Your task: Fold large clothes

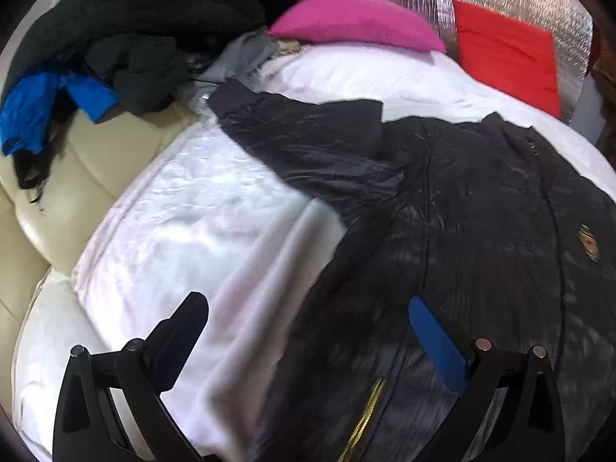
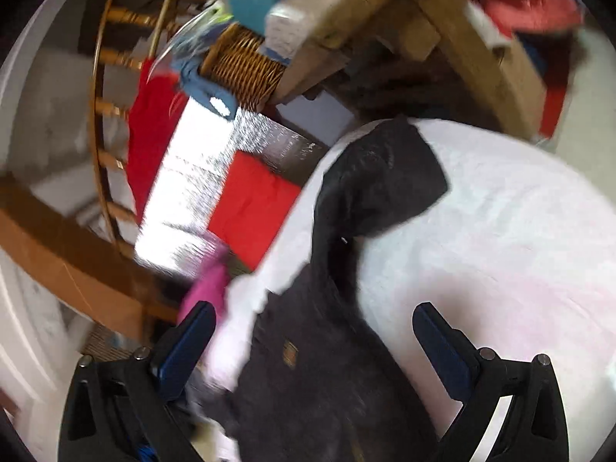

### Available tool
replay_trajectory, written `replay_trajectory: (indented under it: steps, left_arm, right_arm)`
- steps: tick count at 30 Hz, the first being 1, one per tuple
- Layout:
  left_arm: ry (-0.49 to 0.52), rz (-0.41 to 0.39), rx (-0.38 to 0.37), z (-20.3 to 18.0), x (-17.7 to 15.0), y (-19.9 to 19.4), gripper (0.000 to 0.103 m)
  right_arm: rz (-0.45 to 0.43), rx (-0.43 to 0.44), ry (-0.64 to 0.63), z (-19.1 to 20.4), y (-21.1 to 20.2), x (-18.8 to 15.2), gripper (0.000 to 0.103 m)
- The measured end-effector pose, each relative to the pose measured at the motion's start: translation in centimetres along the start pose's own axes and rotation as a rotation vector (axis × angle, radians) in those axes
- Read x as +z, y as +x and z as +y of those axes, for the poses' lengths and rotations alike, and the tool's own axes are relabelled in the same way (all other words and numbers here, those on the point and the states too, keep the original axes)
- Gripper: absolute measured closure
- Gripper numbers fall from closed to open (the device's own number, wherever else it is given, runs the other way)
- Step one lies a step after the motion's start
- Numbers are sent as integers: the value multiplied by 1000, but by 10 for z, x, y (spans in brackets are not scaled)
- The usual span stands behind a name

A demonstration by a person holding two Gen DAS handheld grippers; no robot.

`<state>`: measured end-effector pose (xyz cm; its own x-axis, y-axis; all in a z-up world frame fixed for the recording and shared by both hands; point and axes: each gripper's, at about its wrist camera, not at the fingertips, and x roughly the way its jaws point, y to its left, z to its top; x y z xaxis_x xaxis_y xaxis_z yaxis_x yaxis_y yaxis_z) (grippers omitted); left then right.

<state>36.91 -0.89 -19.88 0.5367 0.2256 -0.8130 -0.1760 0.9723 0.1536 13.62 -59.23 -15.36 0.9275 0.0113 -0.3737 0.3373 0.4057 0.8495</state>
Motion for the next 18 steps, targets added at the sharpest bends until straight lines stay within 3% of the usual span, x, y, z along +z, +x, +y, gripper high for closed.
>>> replay_trajectory:
  steps: [4, 6, 14, 18]
  left_arm:
    - [14, 33, -2, -34, 13, 32, 0]
    - [30, 31, -12, -46, 15, 38, 0]
    - [87, 25, 31, -69, 15, 65, 0]
    - [55, 22, 28, -66, 21, 74, 0]
  right_arm:
    - [-10, 36, 29, -5, 42, 31, 0]
    - [-20, -1, 6, -2, 60, 46, 0]
    - [3, -409, -226, 28, 140, 107, 0]
    - [79, -572, -248, 20, 187, 125, 0]
